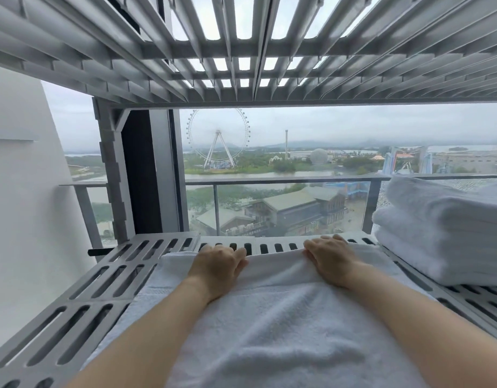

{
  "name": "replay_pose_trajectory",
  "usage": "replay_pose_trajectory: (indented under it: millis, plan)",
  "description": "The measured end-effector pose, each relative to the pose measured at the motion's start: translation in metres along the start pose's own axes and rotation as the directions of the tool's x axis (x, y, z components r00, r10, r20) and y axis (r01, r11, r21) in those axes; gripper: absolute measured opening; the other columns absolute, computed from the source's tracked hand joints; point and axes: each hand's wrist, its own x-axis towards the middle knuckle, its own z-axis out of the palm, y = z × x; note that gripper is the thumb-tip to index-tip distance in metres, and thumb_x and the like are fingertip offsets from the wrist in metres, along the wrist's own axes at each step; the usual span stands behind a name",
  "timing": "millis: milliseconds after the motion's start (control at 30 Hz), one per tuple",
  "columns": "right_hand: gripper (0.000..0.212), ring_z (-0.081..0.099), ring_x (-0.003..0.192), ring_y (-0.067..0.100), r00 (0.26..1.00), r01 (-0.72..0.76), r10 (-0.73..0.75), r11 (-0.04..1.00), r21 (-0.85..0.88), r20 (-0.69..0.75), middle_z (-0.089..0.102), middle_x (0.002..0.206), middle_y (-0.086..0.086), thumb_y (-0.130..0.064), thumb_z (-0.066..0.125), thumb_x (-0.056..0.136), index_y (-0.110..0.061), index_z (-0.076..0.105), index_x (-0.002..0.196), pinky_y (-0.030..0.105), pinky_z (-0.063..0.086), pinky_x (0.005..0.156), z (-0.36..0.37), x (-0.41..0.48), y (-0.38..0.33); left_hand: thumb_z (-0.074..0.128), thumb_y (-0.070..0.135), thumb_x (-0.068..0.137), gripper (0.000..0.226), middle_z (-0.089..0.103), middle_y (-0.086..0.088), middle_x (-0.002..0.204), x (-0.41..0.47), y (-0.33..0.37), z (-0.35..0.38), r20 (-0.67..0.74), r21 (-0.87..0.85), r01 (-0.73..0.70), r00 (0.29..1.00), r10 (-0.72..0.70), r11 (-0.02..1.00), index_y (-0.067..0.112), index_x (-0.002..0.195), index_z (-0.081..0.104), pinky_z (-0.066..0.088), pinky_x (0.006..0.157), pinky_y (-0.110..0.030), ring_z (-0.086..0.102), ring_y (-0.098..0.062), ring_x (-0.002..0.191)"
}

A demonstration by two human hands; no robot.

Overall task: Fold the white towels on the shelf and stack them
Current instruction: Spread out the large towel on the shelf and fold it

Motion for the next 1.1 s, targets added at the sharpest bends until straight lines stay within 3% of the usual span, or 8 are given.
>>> replay_pose_trajectory:
  millis: [200, 367, 500, 600, 667, 733, 900, 1100]
  plan:
    - [0.030, 0.044, 0.112, 0.022, 0.982, -0.079, 0.064, 0.994, 0.080, 0.179, 0.056, 0.111, 0.002, -0.036, 0.026, 0.099, -0.023, 0.053, 0.103, 0.037, 0.028, 0.096, 0.013, 0.007, -0.002, 0.021, 0.046, 0.099, 0.038, 0.062, -0.002, 0.100, 0.001, -0.021, 0.006, 0.188, -0.025, 0.162, 0.970, -0.154, 0.986, 0.021, 0.094, 0.049, 0.041, 0.080, -0.035, 0.056, -0.021, 0.091]
    - [0.021, 0.042, 0.118, 0.019, 0.990, -0.117, 0.095, 0.968, 0.224, 0.106, 0.054, 0.118, -0.001, -0.032, 0.044, 0.095, -0.025, 0.057, 0.109, 0.035, 0.033, 0.100, 0.007, 0.004, -0.006, 0.029, 0.043, 0.099, 0.029, 0.057, 0.000, 0.107, -0.002, -0.027, 0.000, 0.274, -0.237, 0.196, 0.953, -0.128, 0.951, 0.021, 0.101, 0.047, 0.041, 0.081, -0.033, 0.052, -0.018, 0.095]
    - [0.025, 0.049, 0.113, 0.022, 0.990, -0.122, 0.085, 0.924, 0.363, 0.117, 0.058, 0.119, 0.004, -0.029, 0.048, 0.093, -0.018, 0.063, 0.109, 0.032, 0.039, 0.098, -0.001, 0.009, -0.045, 0.033, 0.046, 0.098, 0.024, 0.060, -0.001, 0.102, -0.006, -0.030, -0.010, 0.341, -0.206, 0.203, 0.932, -0.124, 0.957, 0.025, 0.091, 0.043, 0.045, 0.074, -0.033, 0.054, -0.018, 0.087]
    - [0.027, 0.048, 0.116, 0.022, 0.994, -0.046, -0.001, 0.904, 0.425, 0.109, 0.056, 0.123, 0.005, -0.030, 0.051, 0.093, -0.019, 0.062, 0.114, 0.034, 0.039, 0.099, -0.003, 0.014, -0.086, 0.036, 0.049, 0.096, 0.027, 0.059, -0.001, 0.111, -0.008, -0.030, -0.016, 0.313, -0.116, 0.181, 0.940, -0.137, 0.977, 0.024, 0.098, 0.047, 0.046, 0.085, -0.036, 0.056, -0.020, 0.098]
    - [0.027, 0.045, 0.120, 0.022, 0.996, 0.000, -0.038, 0.905, 0.425, 0.083, 0.054, 0.125, 0.004, -0.032, 0.054, 0.092, -0.021, 0.060, 0.116, 0.034, 0.038, 0.100, -0.004, 0.016, -0.108, 0.035, 0.049, 0.096, 0.038, 0.051, 0.001, 0.127, -0.013, -0.035, -0.016, 0.266, -0.039, 0.151, 0.955, -0.135, 0.988, 0.023, 0.121, 0.046, 0.037, 0.100, -0.040, 0.048, -0.019, 0.117]
    - [0.028, 0.043, 0.122, 0.022, 0.997, 0.002, -0.037, 0.909, 0.416, 0.075, 0.053, 0.126, 0.004, -0.031, 0.056, 0.091, -0.022, 0.060, 0.117, 0.034, 0.037, 0.101, -0.007, 0.019, -0.124, 0.036, 0.045, 0.097, 0.044, 0.042, 0.003, 0.138, -0.022, -0.047, -0.017, 0.283, -0.077, 0.175, 0.948, -0.147, 0.982, 0.025, 0.136, 0.038, 0.031, 0.108, -0.042, 0.041, -0.019, 0.127]
    - [0.032, 0.044, 0.121, 0.023, 0.992, -0.055, 0.002, 0.914, 0.403, 0.129, 0.052, 0.127, 0.005, -0.032, 0.054, 0.090, -0.020, 0.058, 0.119, 0.036, 0.038, 0.101, -0.009, 0.023, -0.152, 0.042, 0.033, 0.098, 0.041, 0.044, 0.002, 0.138, -0.049, -0.080, -0.021, 0.309, -0.148, 0.249, 0.931, -0.195, 0.957, 0.021, 0.137, 0.040, 0.039, 0.104, -0.036, 0.045, -0.018, 0.124]
    - [0.034, 0.039, 0.126, 0.023, 0.976, -0.155, 0.097, 0.938, 0.311, 0.193, 0.049, 0.132, 0.003, -0.034, 0.046, 0.094, -0.022, 0.054, 0.124, 0.042, 0.034, 0.101, -0.005, 0.032, -0.172, 0.034, 0.034, 0.099, 0.034, 0.053, 0.002, 0.127, -0.054, -0.091, -0.018, 0.319, -0.154, 0.287, 0.920, -0.228, 0.945, 0.019, 0.125, 0.051, 0.043, 0.096, -0.033, 0.051, -0.015, 0.114]
